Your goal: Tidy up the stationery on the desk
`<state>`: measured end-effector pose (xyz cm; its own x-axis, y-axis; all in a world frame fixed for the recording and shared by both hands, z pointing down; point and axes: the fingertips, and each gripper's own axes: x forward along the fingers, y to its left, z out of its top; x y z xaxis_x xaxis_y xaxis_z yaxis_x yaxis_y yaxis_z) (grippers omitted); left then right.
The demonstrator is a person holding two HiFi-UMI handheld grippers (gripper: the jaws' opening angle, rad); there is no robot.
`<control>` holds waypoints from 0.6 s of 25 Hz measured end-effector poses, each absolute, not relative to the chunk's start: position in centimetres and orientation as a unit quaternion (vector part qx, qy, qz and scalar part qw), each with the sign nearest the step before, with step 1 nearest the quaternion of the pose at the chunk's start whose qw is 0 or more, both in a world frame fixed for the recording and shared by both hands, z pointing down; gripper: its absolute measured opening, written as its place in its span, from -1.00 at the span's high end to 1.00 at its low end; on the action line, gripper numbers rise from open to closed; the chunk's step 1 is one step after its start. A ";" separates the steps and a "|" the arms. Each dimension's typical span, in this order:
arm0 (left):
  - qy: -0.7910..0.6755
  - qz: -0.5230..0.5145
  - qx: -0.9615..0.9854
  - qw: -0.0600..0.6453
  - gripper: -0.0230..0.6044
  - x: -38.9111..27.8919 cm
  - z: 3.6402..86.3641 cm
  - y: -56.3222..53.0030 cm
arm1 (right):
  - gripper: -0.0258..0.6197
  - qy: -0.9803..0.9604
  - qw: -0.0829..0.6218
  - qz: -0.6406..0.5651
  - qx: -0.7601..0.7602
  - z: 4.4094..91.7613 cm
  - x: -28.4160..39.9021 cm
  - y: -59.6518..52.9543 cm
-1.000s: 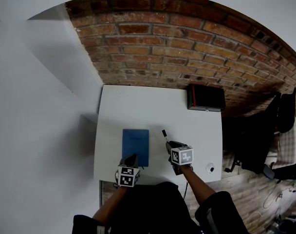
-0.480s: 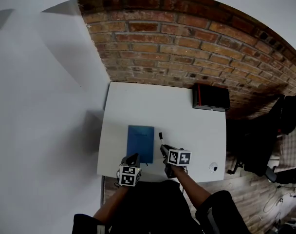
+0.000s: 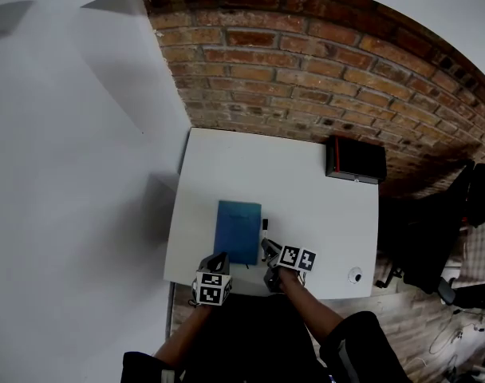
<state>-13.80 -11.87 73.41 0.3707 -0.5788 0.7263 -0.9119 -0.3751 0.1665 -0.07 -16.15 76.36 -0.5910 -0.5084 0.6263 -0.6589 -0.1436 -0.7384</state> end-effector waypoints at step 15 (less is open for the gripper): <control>-0.479 0.301 0.768 0.300 0.88 -14.5 74.5 -11.2 | 0.66 -0.634 0.049 0.650 0.416 77.4 -1.3 -16.4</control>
